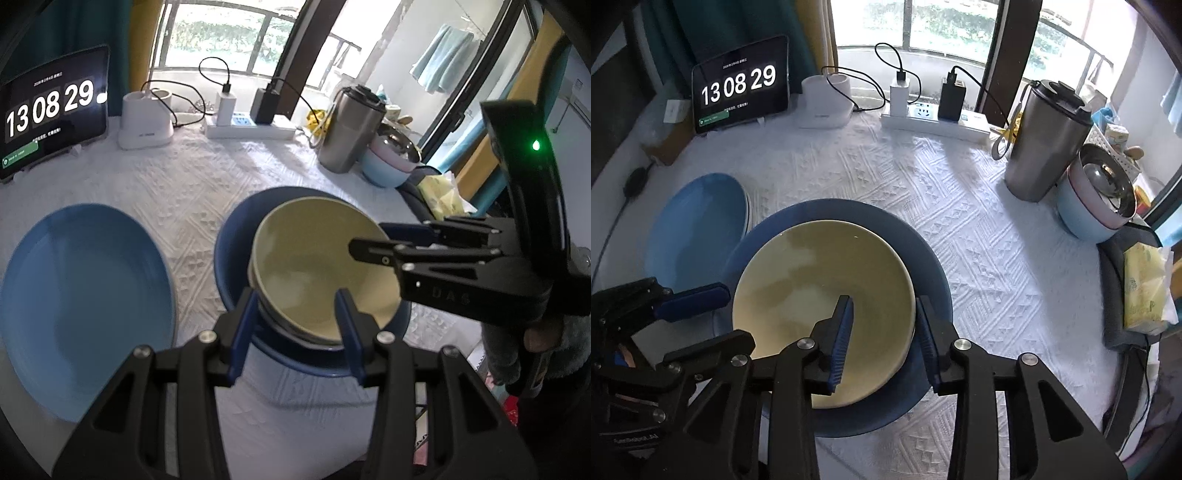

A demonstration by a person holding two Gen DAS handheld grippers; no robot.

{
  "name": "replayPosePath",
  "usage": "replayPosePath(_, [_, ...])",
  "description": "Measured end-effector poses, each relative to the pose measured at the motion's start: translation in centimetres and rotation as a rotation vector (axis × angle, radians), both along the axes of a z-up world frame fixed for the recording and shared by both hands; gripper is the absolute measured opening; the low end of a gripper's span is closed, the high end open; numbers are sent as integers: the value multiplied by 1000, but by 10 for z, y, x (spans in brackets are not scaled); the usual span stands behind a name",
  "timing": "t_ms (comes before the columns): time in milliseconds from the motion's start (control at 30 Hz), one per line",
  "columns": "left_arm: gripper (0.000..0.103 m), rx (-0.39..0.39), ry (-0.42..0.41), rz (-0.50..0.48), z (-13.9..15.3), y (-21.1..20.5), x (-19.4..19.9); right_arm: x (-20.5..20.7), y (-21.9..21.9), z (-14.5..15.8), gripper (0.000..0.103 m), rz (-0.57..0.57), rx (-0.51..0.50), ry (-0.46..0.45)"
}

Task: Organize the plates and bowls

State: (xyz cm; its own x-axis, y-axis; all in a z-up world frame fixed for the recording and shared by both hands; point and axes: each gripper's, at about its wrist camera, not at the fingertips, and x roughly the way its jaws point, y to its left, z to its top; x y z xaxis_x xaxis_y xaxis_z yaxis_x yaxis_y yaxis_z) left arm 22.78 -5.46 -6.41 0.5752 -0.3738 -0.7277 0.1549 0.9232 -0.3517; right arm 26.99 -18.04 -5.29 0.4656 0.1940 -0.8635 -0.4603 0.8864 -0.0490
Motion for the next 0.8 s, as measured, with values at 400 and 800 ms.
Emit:
replayPosePath(400, [45,67,-50,84,8,21,2,11,-22,10,37,-34,98,14])
replayPosePath(800, [45,99,-25,87,-3,23,9,19,-55,9,37,-84,140,17])
